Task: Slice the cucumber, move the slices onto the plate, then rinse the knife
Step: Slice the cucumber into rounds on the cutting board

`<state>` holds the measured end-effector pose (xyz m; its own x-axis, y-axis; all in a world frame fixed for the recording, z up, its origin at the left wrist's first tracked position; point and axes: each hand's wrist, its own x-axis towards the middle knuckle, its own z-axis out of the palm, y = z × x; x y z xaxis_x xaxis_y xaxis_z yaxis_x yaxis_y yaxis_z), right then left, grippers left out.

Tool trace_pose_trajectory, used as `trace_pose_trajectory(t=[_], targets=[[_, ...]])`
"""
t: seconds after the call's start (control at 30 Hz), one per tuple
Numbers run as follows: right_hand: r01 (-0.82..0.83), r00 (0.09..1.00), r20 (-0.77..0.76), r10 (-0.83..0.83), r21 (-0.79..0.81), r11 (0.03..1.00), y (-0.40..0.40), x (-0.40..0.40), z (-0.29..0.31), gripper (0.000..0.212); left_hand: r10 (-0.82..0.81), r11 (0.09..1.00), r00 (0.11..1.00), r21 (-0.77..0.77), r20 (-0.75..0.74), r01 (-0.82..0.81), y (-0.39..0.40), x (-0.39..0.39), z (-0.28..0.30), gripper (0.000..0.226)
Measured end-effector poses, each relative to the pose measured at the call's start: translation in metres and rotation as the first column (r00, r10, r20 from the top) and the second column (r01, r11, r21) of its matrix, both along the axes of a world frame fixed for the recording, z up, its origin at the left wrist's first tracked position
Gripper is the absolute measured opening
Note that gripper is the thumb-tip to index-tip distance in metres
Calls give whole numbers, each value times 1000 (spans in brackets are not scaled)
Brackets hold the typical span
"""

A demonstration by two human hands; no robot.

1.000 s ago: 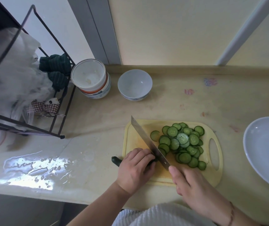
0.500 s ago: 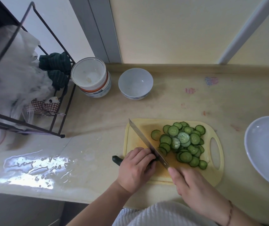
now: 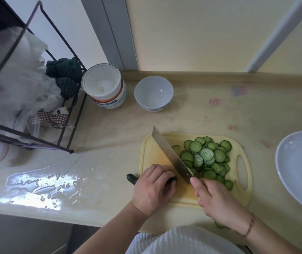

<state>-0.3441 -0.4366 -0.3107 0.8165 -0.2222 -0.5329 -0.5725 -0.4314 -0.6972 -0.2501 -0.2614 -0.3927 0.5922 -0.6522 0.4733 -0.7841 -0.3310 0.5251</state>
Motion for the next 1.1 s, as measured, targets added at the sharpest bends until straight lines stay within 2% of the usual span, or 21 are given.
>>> trace_pose_trajectory(t=[0.2, 0.37, 0.53, 0.8, 0.93, 1.1], targets=[[-10, 998, 56, 6, 75, 997, 8, -5, 19, 56, -1, 1000, 1000, -10, 1, 1, -1, 1, -2, 11], [-15, 996, 85, 11, 44, 999, 11, -13, 28, 68, -9, 1000, 1000, -18, 3, 9, -1, 1, -2, 11], [-40, 994, 103, 43, -23, 999, 12, -18, 25, 70, -9, 1000, 1000, -13, -4, 9, -1, 1, -2, 9], [-50, 996, 67, 53, -39, 998, 16, -7, 12, 63, -19, 1000, 1000, -17, -15, 19, -1, 1, -3, 8], [-63, 996, 65, 67, -64, 996, 19, 2, -3, 65, -11, 1000, 1000, -18, -9, 11, -2, 1, -3, 10], [-15, 1000, 25, 15, -2, 1000, 8, 1, -6, 54, -18, 1000, 1000, -11, -18, 17, -1, 0, 2, 11]])
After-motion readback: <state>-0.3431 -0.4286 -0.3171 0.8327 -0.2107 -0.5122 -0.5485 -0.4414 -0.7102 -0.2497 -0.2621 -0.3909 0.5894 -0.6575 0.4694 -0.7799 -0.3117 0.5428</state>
